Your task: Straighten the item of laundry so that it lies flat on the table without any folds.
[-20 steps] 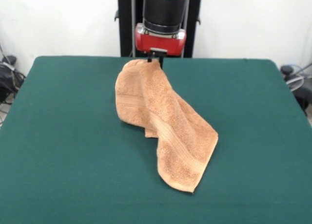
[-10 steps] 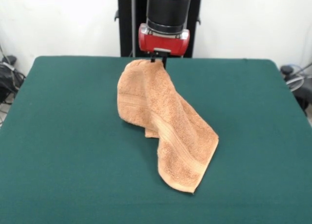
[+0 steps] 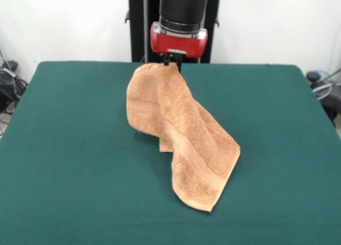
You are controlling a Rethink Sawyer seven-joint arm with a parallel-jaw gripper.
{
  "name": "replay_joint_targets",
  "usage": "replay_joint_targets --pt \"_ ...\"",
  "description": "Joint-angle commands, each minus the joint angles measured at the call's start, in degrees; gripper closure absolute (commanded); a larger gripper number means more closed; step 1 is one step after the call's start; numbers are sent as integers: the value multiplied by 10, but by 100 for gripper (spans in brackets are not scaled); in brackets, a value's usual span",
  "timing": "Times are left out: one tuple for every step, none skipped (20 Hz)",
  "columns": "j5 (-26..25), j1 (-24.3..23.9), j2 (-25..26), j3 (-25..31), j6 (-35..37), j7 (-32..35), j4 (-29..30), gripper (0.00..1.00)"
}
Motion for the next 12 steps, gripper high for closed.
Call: replay_joint_targets --pt "32 0 -28 38 46 88 29 100" --pt "32 0 -31 37 48 87 31 100" --pt "32 1 -33 36 49 87 33 100" --pt "32 0 -35 35 50 87 34 100" --pt "33 0 -38 35 52 85 37 100" --pt "33 -1 -39 35 54 84 38 100" --pt "33 0 -39 34 57 82 35 100" --pt "35 -1 -39 34 60 81 35 100" --pt "36 -1 -40 35 61 82 36 100" --pt "36 -1 -41 35 61 82 38 100" --pt "37 -1 -42 35 61 82 40 100" --pt "37 -1 -43 35 62 83 41 100"
